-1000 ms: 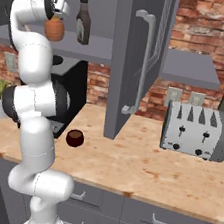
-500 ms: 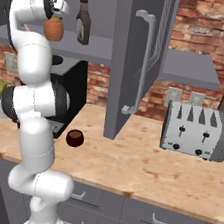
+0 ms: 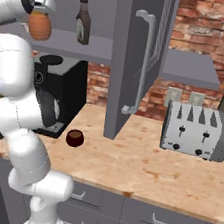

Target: Pick the syrup bottle and honey bottle from the cabinet and place them next to the mug.

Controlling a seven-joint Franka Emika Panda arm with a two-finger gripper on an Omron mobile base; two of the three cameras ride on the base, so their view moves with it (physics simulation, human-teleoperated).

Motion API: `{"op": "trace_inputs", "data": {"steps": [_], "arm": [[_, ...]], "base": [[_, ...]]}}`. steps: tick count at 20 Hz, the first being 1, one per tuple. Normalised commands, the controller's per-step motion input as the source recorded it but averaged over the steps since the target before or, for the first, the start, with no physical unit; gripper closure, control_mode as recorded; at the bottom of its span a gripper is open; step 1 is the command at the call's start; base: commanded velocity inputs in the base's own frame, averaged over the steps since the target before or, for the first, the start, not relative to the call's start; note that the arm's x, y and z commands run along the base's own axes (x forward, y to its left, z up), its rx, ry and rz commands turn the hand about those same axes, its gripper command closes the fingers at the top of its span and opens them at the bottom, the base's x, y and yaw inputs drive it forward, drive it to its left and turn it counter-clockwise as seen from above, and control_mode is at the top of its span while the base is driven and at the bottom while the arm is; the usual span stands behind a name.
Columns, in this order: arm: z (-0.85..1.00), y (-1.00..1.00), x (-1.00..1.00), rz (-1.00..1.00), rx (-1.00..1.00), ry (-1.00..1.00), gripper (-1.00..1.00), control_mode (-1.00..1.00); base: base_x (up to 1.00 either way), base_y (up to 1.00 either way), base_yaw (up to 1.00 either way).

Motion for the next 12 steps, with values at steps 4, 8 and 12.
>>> {"op": "trace_inputs", "data": {"steps": [4, 8, 12], "arm": [[0.0, -0.09, -1.0, 0.0, 0.01, -0.17, 1.0, -1.0], [-0.16, -0.51, -1.0, 0.0, 0.02, -0.16, 1.0, -1.0], [-0.26, -0.63, -1.0, 0.0, 0.02, -0.13, 1.0, -1.0]], "base": [[0.0, 0.0, 0.0], [0.0, 0.0, 0.0], [0.0, 0.0, 0.0]]}}
